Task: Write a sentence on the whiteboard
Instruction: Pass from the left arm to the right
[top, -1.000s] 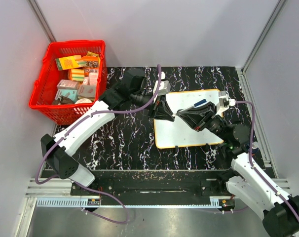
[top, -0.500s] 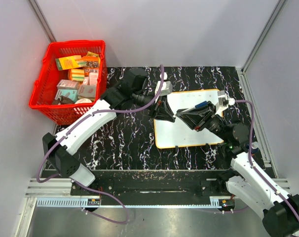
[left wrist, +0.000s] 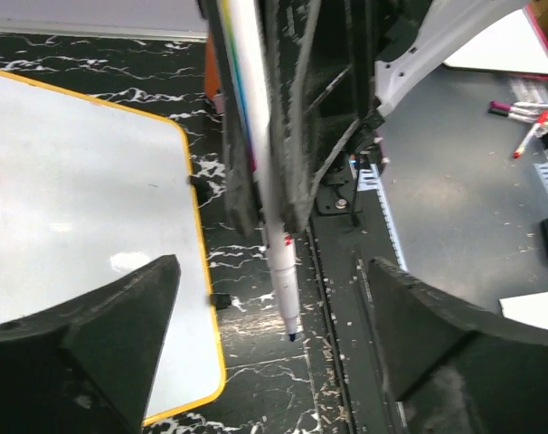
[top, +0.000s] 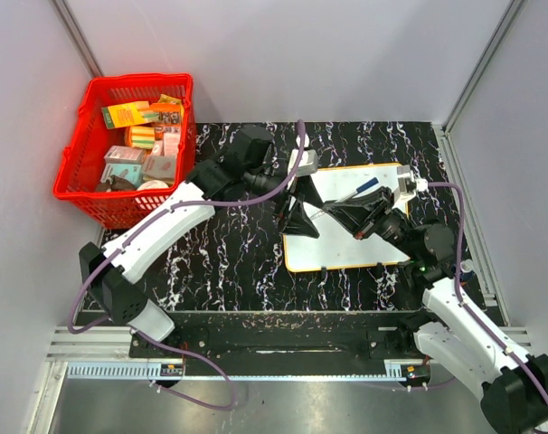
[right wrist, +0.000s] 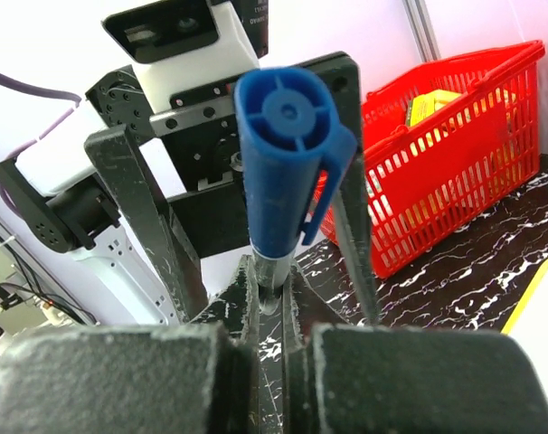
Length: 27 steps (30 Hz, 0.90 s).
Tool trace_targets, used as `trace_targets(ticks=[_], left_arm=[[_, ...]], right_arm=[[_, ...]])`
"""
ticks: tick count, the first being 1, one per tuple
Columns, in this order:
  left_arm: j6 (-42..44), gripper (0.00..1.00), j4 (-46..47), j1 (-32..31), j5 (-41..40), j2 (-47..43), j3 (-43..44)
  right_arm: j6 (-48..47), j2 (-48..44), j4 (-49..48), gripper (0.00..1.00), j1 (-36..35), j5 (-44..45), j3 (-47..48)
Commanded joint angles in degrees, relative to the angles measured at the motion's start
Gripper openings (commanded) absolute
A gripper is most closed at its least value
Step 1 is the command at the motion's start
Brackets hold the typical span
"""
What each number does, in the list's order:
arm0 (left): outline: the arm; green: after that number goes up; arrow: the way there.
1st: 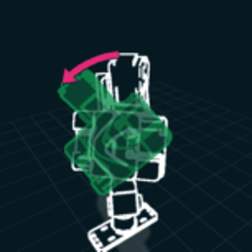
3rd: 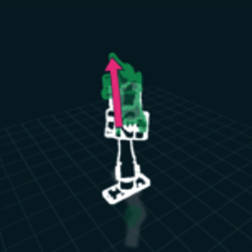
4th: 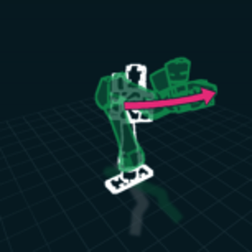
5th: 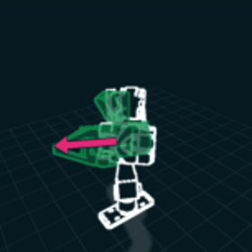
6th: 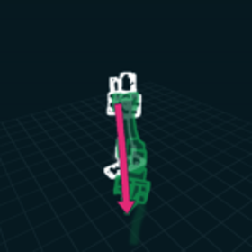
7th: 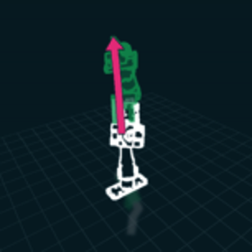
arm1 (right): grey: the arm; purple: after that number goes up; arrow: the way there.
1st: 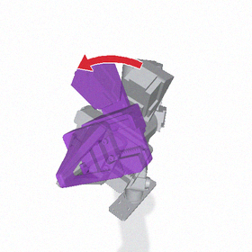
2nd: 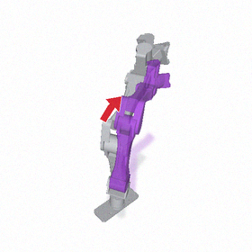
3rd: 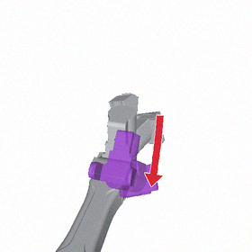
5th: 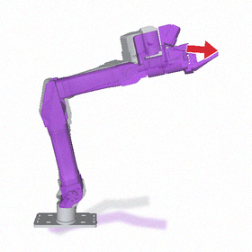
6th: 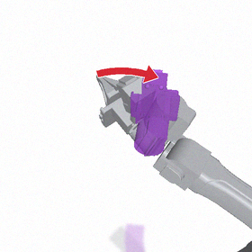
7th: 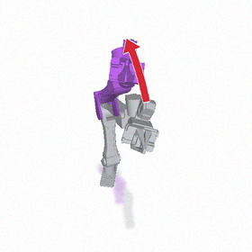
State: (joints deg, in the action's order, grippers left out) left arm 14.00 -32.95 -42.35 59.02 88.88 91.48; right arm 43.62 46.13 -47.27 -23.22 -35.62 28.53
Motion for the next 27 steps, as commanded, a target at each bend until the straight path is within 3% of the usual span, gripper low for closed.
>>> trace_targets(ticks=[1, 3, 5, 6, 7, 10, 12, 16, 27], left_arm=[[-2.82, 0.99, 9.17, 0.77, -6.1, -3.53, -2.43], [-9.82, 0.99, 15.43, 2.79, -7.78, -7.03, -9.02], [-16.34, 0.99, 28.07, 7.61, -5.33, -10.2, -17.25], [-24.38, 0.99, 32.64, 9.2, -5.85, -11.26, -20.61], [-27.94, 0.99, 42.17, 12.35, -5.76, -11.97, -23.25], [-38.85, 0.99, 52.95, 16.75, -6.9, -12.68, -30.91], [-41.41, 0.99, 53.25, 17.73, -9.26, -10.4, -32.15], [-40.19, 0.99, 43.96, 18.09, -12.44, -4.87, -29.61], [-39.58, 0.99, 42.0, 18.97, -21.93, 1.73, -30.92]], right_arm=[[-0.55, -2.88, 1.29, 0.0, -0.24, 3.34, 0.65], [-2.03, -4.29, 4.54, 0.0, -0.24, 5.81, -0.23], [-3.18, -6.66, 7.43, 0.0, -0.24, 9.68, -1.02], [-5.01, -8.23, 8.5, 0.0, -0.24, 10.56, -1.29], [-5.99, -8.77, 10.16, 0.0, -0.24, 12.13, -1.2], [-8.72, -11.06, 13.34, 0.0, -0.24, 15.56, -2.08], [-11.34, -12.02, 14.3, 0.0, -0.24, 16.8, -2.95], [-15.92, -12.91, 15.09, 0.0, -0.24, 20.23, -4.63], [-26.81, -6.24, 10.36, 0.0, -2.69, 32.87, -5.33]])
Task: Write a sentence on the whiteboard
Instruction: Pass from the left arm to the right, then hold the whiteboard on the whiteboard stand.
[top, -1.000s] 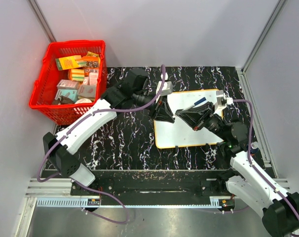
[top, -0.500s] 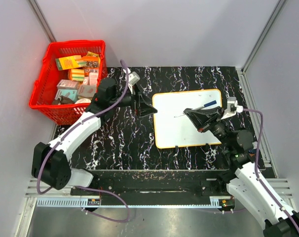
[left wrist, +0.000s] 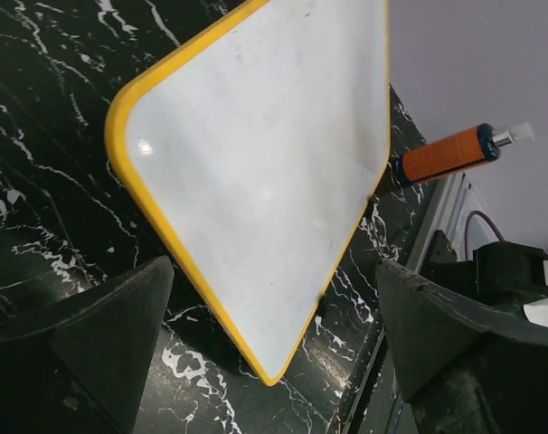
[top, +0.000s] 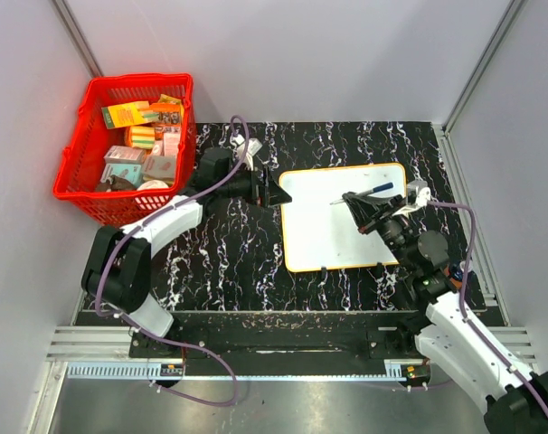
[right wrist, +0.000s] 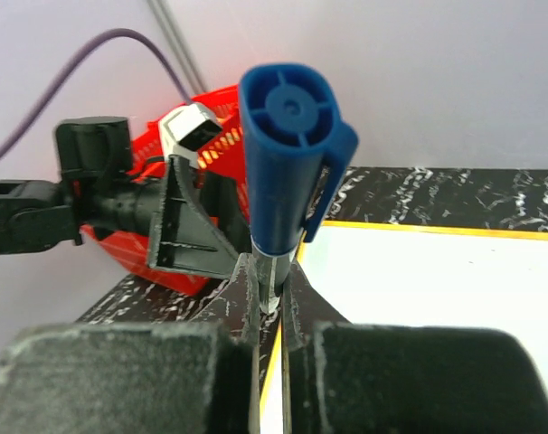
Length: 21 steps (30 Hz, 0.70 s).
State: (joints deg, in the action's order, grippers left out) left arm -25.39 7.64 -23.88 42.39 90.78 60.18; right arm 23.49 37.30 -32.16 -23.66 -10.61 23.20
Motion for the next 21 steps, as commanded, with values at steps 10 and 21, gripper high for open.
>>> trace_targets(ticks=[10, 21], left_arm=[[-2.47, 0.99, 8.96, 3.22, -3.9, 5.89, -0.24], [-10.38, 0.99, 33.47, 6.39, 8.83, 14.41, -2.09]], right_arm=[[-22.5, 14.46, -17.21, 0.0, -14.91, 23.78, 1.06], [-33.76, 26.15, -34.18, 0.0, -25.64, 34.6, -1.31]])
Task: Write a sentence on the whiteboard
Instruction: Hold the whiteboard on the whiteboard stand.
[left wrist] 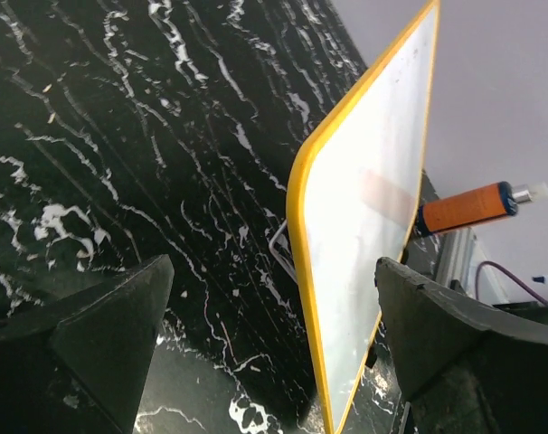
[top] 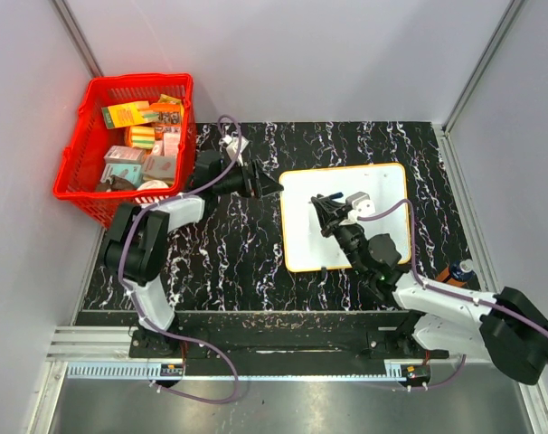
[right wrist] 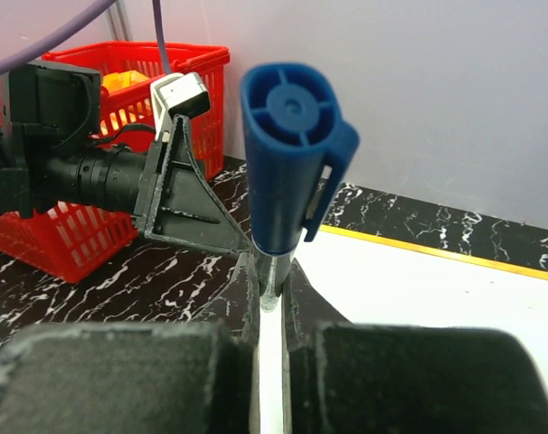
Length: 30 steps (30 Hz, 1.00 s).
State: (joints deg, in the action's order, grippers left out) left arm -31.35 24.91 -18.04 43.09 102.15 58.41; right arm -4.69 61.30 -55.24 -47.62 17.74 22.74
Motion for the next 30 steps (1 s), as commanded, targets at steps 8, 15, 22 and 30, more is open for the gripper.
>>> trace_targets(ticks=[8, 15, 22, 30], left_arm=[[-15.14, 0.86, 35.81, 0.55, 15.97, 10.96, -0.23], [-15.15, 0.72, 35.31, -0.59, 17.82, 12.02, 1.17], [-4.27, 0.57, 18.97, -2.43, 14.31, 11.76, 5.74], [1.99, 0.08, 9.12, -4.19, 12.02, 9.22, 6.54]], right_arm=[[-5.33, 4.71, -12.17, 0.0, -1.87, 7.49, -0.51], [-4.72, 4.88, -11.64, 0.0, -1.87, 8.1, -0.51], [-4.01, 2.52, -11.03, 0.0, -1.87, 8.45, -1.47], [-3.57, 1.28, -10.5, 0.0, -1.87, 8.63, -2.17]])
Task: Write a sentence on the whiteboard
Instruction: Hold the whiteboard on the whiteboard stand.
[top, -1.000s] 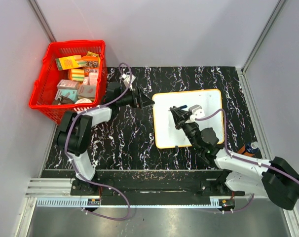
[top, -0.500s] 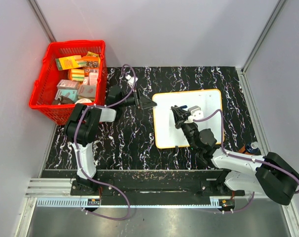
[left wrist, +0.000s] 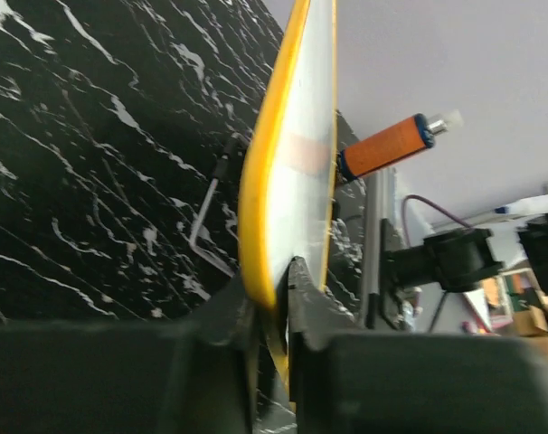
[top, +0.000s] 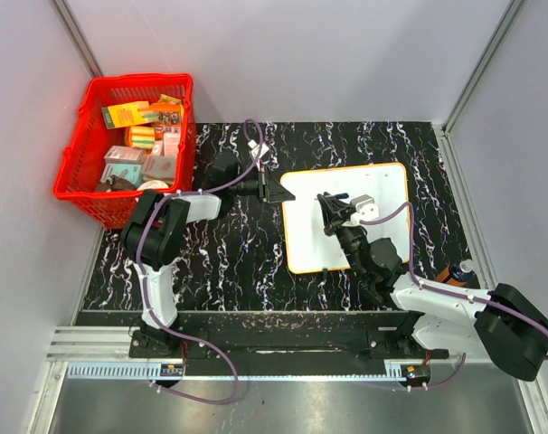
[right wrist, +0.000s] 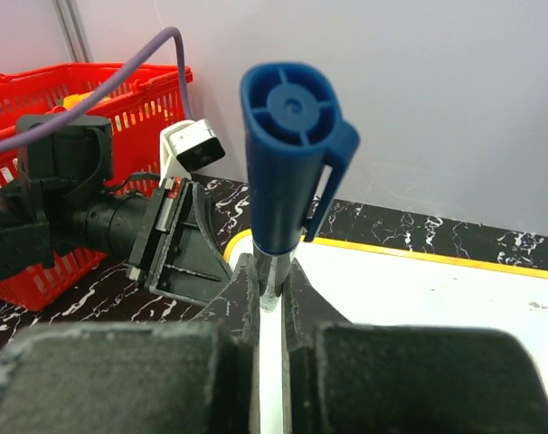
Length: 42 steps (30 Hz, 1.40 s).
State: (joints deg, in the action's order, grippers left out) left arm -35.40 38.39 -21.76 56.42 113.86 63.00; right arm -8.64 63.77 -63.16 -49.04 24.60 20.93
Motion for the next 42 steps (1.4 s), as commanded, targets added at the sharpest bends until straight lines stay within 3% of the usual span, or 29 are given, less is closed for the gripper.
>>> trace_targets(ticks=[1, 10, 26, 37, 42], left_arm=[[7.61, 0.0, -5.42, -0.48, -1.93, -3.03, 1.77], [17.37, 0.0, -13.77, -1.97, -0.7, -6.46, 1.77], [15.45, 0.0, -19.93, -2.32, -4.13, -3.03, 5.2], [16.24, 0.0, -21.52, -2.24, -5.62, -5.32, 2.83], [16.24, 0.0, -21.69, -2.24, -6.67, -6.64, 1.77]], right_arm=[[0.82, -1.36, -2.59, 0.0, -0.45, 1.68, -0.71], [1.53, -2.6, -4.78, 0.0, -0.45, -0.52, -2.56], [-0.23, 3.9, -8.82, 0.0, -0.45, 3.44, -0.89], [-7.69, 11.89, -24.28, 0.0, -0.45, -1.91, -1.85], [-7.0, 12.96, -25.09, 0.0, -0.45, -2.37, -1.24]])
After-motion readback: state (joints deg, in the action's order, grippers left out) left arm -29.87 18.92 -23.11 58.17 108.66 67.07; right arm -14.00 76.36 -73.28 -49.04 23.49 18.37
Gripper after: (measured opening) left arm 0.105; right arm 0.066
